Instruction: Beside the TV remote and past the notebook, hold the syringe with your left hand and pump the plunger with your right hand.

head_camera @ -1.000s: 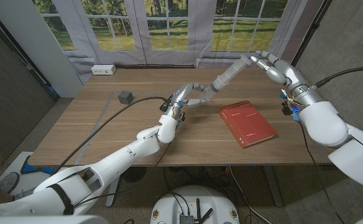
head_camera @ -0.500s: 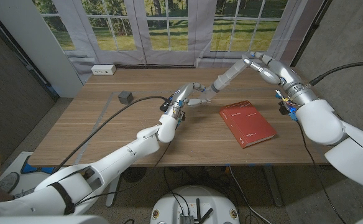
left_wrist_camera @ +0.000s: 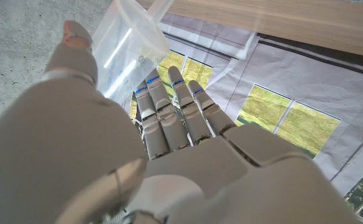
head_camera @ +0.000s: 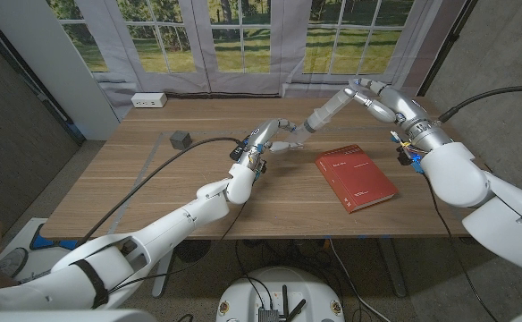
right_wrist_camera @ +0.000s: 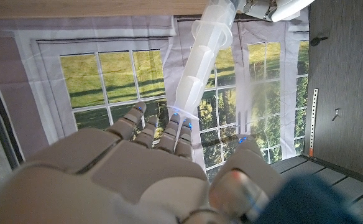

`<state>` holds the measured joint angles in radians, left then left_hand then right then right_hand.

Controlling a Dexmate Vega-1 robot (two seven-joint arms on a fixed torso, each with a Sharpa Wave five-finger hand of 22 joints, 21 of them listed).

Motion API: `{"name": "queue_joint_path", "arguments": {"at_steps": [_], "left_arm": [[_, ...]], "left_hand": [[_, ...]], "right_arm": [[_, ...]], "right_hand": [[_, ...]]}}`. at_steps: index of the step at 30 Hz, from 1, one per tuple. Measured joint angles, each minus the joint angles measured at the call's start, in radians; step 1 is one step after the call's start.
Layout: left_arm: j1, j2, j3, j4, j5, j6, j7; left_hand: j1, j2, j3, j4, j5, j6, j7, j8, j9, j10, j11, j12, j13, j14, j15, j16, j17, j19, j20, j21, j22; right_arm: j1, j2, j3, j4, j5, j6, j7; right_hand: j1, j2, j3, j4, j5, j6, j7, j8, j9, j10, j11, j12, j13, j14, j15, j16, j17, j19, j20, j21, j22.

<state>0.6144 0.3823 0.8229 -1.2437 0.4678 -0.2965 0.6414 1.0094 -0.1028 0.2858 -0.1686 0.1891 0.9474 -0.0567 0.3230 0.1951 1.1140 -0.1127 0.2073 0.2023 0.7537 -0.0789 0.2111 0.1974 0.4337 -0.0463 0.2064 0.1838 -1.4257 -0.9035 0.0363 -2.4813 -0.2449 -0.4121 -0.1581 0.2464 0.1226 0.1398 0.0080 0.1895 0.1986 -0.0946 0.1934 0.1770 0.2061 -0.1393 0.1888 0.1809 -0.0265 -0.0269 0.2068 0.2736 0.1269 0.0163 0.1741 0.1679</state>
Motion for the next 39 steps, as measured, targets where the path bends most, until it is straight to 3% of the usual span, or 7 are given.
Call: {"name": "queue_joint_path", "arguments": {"at_steps": [39], "left_arm": [[-0.017,-0.012,0.012,0.028,0.0,-0.007,0.006]], "left_hand": [[0.0,0.0,-0.002,-0.002,0.004,0.014,0.014,0.003,0.0,0.002,-0.002,-0.003,0.0,0.0,0.0,0.0,0.0,-0.005,0.005,0.0,-0.001]], "right_arm": [[0.061,-0.061,-0.065,-0.009,-0.015,-0.041,0.047]], "right_hand": [[-0.013,0.013,0.005,-0.005,0.0,0.064,0.018,0.014,-0.001,0.066,0.002,0.01,0.002,0.004,0.004,0.005,-0.009,-0.012,0.012,0.004,0.0]]}}
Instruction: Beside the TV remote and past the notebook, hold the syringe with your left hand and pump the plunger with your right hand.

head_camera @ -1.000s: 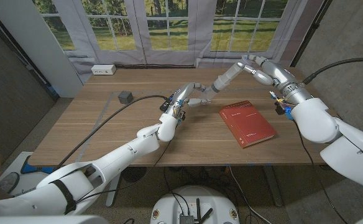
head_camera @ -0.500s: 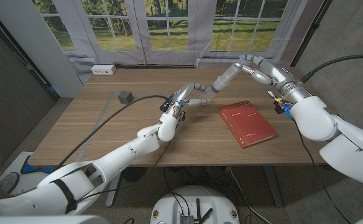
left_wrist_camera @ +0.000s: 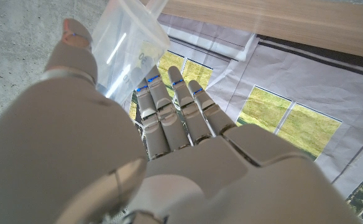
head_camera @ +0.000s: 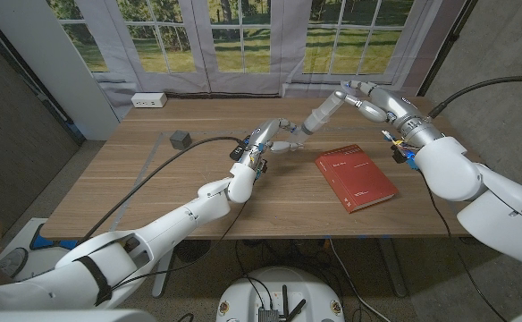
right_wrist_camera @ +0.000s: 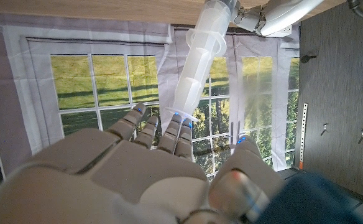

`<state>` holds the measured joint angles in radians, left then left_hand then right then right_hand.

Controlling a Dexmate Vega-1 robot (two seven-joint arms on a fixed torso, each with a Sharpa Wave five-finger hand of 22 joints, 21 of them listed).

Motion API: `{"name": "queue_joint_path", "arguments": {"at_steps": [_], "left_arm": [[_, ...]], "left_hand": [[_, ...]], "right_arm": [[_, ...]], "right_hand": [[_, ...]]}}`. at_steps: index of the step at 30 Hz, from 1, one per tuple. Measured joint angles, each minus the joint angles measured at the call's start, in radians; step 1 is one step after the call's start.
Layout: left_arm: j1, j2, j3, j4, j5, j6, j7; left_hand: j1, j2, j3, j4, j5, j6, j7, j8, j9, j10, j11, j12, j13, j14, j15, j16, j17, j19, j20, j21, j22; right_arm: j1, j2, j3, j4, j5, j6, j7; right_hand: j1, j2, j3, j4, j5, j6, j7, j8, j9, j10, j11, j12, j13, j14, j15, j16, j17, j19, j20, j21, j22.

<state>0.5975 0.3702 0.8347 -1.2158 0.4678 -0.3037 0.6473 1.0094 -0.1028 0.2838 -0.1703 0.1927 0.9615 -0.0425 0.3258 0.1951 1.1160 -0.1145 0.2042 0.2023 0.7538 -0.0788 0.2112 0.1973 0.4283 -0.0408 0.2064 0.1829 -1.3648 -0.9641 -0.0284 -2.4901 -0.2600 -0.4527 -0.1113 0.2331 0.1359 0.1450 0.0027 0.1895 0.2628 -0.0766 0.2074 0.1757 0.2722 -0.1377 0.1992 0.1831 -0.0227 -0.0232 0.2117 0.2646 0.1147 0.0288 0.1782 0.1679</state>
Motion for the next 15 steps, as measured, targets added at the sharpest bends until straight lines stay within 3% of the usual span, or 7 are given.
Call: {"name": "queue_joint_path", "arguments": {"at_steps": [15], "left_arm": [[-0.009,-0.003,0.004,0.013,0.001,-0.009,0.005]], "left_hand": [[0.0,0.0,0.0,0.0,0.0,0.0,0.0,-0.001,0.0,0.0,0.0,-0.001,0.0,0.0,0.0,0.0,0.005,0.0,0.0,0.0,-0.002]], "right_arm": [[0.042,-0.022,-0.052,0.009,0.01,-0.011,0.003]], "right_hand": [[-0.005,-0.005,0.0,0.0,0.0,0.011,0.0,0.0,0.004,0.011,0.0,0.001,0.003,0.005,0.005,0.008,0.0,0.0,0.0,0.0,0.0]]}}
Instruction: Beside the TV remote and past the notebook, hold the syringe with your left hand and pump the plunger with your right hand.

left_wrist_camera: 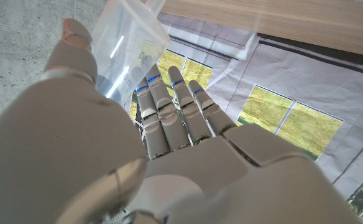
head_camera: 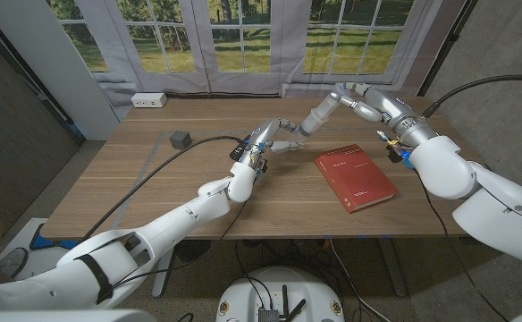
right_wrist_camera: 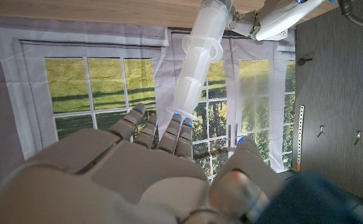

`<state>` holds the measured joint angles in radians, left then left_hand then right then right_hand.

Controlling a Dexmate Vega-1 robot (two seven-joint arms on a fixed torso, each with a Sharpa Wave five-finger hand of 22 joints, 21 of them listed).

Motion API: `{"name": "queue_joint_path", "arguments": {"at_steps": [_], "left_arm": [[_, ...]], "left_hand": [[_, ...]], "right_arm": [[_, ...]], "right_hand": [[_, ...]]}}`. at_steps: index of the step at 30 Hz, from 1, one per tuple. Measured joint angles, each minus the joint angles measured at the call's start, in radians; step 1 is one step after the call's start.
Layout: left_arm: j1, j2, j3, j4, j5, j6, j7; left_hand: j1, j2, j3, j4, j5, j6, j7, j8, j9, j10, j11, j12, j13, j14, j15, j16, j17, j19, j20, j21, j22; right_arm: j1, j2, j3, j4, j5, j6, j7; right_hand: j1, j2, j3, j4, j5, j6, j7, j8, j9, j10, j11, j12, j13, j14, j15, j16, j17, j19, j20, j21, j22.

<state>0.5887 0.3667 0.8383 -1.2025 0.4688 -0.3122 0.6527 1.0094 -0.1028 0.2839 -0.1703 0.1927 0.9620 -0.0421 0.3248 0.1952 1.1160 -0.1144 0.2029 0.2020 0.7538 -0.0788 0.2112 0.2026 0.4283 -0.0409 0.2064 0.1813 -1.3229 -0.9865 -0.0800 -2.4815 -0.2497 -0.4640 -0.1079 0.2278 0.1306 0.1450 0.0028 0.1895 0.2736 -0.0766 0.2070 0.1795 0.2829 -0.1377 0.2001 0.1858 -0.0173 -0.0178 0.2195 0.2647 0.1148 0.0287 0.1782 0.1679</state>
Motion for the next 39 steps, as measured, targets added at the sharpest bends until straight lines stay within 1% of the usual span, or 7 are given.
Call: {"name": "queue_joint_path", "arguments": {"at_steps": [10,11,14,23,25,28,39], "left_arm": [[-0.003,0.001,0.001,0.001,0.005,-0.002,0.003],[-0.003,0.001,0.001,0.001,0.005,-0.002,0.003],[-0.003,0.002,0.001,0.001,0.007,-0.002,0.004],[-0.003,0.007,0.001,-0.009,0.016,0.006,0.01],[-0.003,0.01,0.001,-0.015,0.017,0.011,0.011],[0.001,0.012,0.001,-0.024,0.018,0.016,0.011],[0.008,0.018,-0.004,-0.041,0.025,0.03,0.012]], "left_hand": [[0.0,0.0,0.0,0.0,0.0,0.001,0.001,-0.002,0.0,0.0,0.0,0.001,0.001,0.0,0.0,0.0,0.0,-0.002,-0.002,0.0,0.0],[0.0,0.0,0.0,0.0,0.0,0.001,0.001,-0.001,0.001,0.0,0.0,0.001,0.001,0.0,0.0,0.0,0.0,-0.002,-0.002,0.0,0.0],[0.0,0.0,-0.001,0.0,0.0,0.001,0.001,0.001,0.001,0.0,0.0,0.001,0.001,0.0,0.0,0.0,0.0,-0.002,-0.002,0.0,0.0],[0.0,0.0,-0.001,-0.001,0.0,0.001,0.001,0.001,0.001,0.0,0.0,0.001,0.0,0.0,0.0,0.0,0.0,-0.002,-0.002,0.0,0.0],[0.0,0.0,-0.005,0.003,0.0,0.001,0.001,0.001,0.001,0.0,0.0,0.001,0.0,0.0,0.0,0.0,0.0,-0.002,-0.002,0.0,0.0],[0.0,0.0,-0.005,0.003,0.0,0.001,0.001,0.001,0.001,0.0,0.0,0.001,0.0,0.0,0.0,0.0,0.0,-0.002,-0.002,0.0,0.0],[0.0,0.0,-0.006,0.002,-0.003,0.001,0.001,0.0,0.001,0.0,0.0,0.0,0.0,-0.006,0.002,0.0,0.0,-0.002,-0.002,0.0,0.0]], "right_arm": [[0.029,-0.013,-0.045,0.004,0.006,-0.015,-0.007],[0.032,-0.015,-0.049,0.004,0.006,-0.015,-0.007],[0.038,-0.019,-0.059,0.004,0.005,-0.025,-0.009],[0.059,-0.035,-0.093,-0.003,0.003,-0.051,-0.014],[0.063,-0.04,-0.1,-0.005,0.003,-0.057,-0.015],[0.068,-0.045,-0.109,-0.007,0.004,-0.066,-0.016],[0.078,-0.057,-0.137,-0.011,0.007,-0.084,-0.027]], "right_hand": [[-0.004,0.004,0.003,0.003,0.0,0.002,-0.002,0.0,0.0,0.002,0.002,0.0,-0.003,0.0,0.0,0.0,0.0,0.0,0.0,0.008,0.002],[-0.004,0.004,0.003,0.003,0.0,0.004,-0.004,0.0,0.0,0.006,0.006,0.0,-0.003,0.0,0.0,0.0,0.0,0.0,0.0,0.008,0.002],[-0.004,0.004,0.008,-0.003,0.0,0.009,-0.002,-0.001,0.0,0.007,0.007,0.0,-0.003,0.0,0.0,0.0,0.0,0.0,0.0,0.008,0.002],[-0.004,0.004,0.008,-0.003,0.0,0.009,-0.002,-0.002,-0.001,0.009,0.005,-0.001,-0.002,0.0,0.0,0.007,0.0,0.0,0.0,0.008,0.002],[-0.033,0.004,0.008,-0.003,0.0,0.011,0.0,-0.002,-0.001,0.009,0.005,-0.001,-0.002,0.0,0.0,0.007,0.0,0.0,0.0,0.008,0.002],[-0.033,0.004,0.008,-0.003,0.0,0.012,0.002,-0.003,0.0,0.014,0.011,-0.001,-0.002,0.0,0.0,0.007,0.0,0.0,0.0,0.008,0.002],[-0.033,0.004,0.011,0.0,0.0,0.012,0.002,-0.003,0.0,0.018,0.007,-0.004,-0.002,0.0,0.0,0.007,0.0,0.0,0.0,0.008,0.002]]}}
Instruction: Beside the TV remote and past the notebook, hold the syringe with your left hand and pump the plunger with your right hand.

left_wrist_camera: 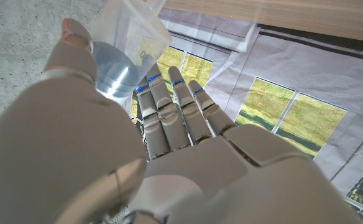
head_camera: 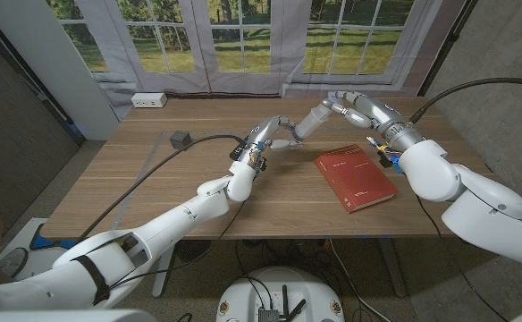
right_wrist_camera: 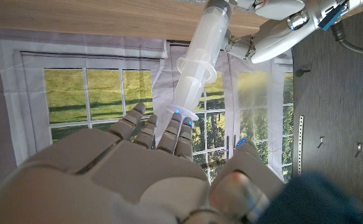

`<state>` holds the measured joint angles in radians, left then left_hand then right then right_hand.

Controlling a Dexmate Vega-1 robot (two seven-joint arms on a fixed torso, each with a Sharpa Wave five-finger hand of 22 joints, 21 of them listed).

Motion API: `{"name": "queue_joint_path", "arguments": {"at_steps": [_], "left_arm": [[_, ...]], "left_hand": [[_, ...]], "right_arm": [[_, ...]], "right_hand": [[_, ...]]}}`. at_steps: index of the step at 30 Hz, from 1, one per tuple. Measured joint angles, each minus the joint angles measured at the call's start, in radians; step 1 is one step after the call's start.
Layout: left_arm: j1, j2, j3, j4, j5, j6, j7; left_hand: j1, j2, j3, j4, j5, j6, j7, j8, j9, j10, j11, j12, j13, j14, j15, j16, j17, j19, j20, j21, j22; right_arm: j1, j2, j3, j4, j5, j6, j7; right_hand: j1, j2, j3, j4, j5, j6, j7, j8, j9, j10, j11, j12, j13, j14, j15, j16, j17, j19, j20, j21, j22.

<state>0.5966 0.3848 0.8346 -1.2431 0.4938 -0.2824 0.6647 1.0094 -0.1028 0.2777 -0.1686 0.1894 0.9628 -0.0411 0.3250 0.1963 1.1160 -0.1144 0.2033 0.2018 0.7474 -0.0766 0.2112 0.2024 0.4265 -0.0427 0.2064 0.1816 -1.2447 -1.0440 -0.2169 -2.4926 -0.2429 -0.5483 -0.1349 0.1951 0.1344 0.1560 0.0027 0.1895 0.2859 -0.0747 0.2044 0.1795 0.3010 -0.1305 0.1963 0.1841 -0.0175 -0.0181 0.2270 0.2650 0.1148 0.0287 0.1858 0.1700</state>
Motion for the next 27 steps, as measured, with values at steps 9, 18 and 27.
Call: {"name": "queue_joint_path", "arguments": {"at_steps": [9,18,27], "left_arm": [[0.006,0.006,-0.004,-0.014,0.004,0.008,0.0],[0.009,0.008,-0.005,-0.019,0.005,0.011,0.0],[0.009,0.009,-0.005,-0.02,0.006,0.011,0.0]], "left_hand": [[0.0,0.0,-0.002,-0.001,0.0,0.0,0.0,-0.001,0.0,0.0,0.0,-0.001,0.0,0.0,0.0,0.0,0.0,0.0,0.0,0.0,0.0],[0.0,0.0,-0.003,-0.003,0.0,0.0,0.0,-0.004,0.0,0.0,0.0,0.001,0.001,-0.001,-0.002,0.0,0.0,0.0,0.0,0.0,0.0],[0.0,0.0,-0.006,-0.003,0.001,0.0,0.0,-0.007,0.005,0.0,0.0,0.001,0.001,-0.001,-0.002,0.0,0.0,0.0,0.0,0.0,0.0]], "right_arm": [[0.011,-0.008,-0.023,-0.002,0.003,-0.012,-0.009],[0.025,-0.016,-0.046,-0.004,0.004,-0.022,-0.01],[0.041,-0.019,-0.067,-0.004,0.008,-0.029,-0.01]], "right_hand": [[0.0,0.0,0.0,0.0,0.0,0.0,0.0,0.0,0.0,0.01,0.0,0.0,0.0,0.0,0.0,0.0,0.0,0.0,0.0,0.0,0.0],[0.0,0.0,0.003,-0.003,0.0,0.004,-0.004,0.0,0.0,0.016,0.005,0.0,0.0,0.0,0.0,0.008,0.0,0.0,0.0,0.0,0.0],[0.0,0.0,0.003,-0.003,0.0,0.013,-0.002,0.0,0.0,0.024,0.008,0.0,0.0,0.0,0.0,0.008,0.0,0.0,0.0,0.0,0.0]]}}
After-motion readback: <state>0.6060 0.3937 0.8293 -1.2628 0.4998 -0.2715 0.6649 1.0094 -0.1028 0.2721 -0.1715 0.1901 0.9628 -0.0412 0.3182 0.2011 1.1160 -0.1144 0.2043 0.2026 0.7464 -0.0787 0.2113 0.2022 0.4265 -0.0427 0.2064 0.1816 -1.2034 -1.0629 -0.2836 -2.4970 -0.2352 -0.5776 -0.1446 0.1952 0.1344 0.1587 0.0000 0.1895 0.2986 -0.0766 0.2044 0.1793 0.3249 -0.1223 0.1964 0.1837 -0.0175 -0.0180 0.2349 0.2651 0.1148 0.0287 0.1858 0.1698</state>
